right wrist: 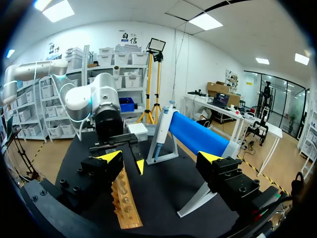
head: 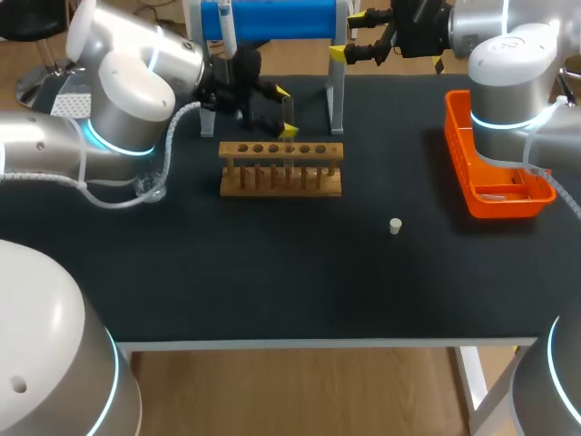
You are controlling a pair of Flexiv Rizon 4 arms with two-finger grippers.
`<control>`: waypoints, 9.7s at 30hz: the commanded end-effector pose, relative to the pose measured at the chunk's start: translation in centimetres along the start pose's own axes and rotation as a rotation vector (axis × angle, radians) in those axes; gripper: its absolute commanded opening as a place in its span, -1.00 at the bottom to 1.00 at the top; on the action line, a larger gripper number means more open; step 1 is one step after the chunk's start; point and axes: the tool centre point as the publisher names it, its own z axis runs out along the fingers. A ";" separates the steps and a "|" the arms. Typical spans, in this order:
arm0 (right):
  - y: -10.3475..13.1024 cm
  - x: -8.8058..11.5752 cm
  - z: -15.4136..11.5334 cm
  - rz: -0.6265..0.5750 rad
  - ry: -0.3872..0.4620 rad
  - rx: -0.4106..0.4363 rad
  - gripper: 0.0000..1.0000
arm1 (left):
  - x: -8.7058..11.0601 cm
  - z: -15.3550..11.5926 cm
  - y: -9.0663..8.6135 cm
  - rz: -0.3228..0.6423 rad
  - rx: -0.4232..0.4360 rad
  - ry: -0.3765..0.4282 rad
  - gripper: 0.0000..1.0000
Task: Invert the test tube, pick up the pipette, mount the tip to pipette, aspirate from beaker and dispense into the tube, eject the tip, return the pipette, and cap with the stopper.
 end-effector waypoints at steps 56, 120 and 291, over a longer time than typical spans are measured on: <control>0.0 -0.1 -0.1 0.000 0.003 0.003 1.00 | 0.3 1.4 0.8 0.006 0.018 -0.005 1.00; -19.8 13.1 -22.4 0.029 0.023 0.198 1.00 | 0.3 1.4 0.8 0.006 0.018 -0.005 1.00; -30.6 15.4 -8.0 0.140 -0.223 0.295 -1.00 | 0.3 1.4 0.8 0.006 0.018 -0.005 1.00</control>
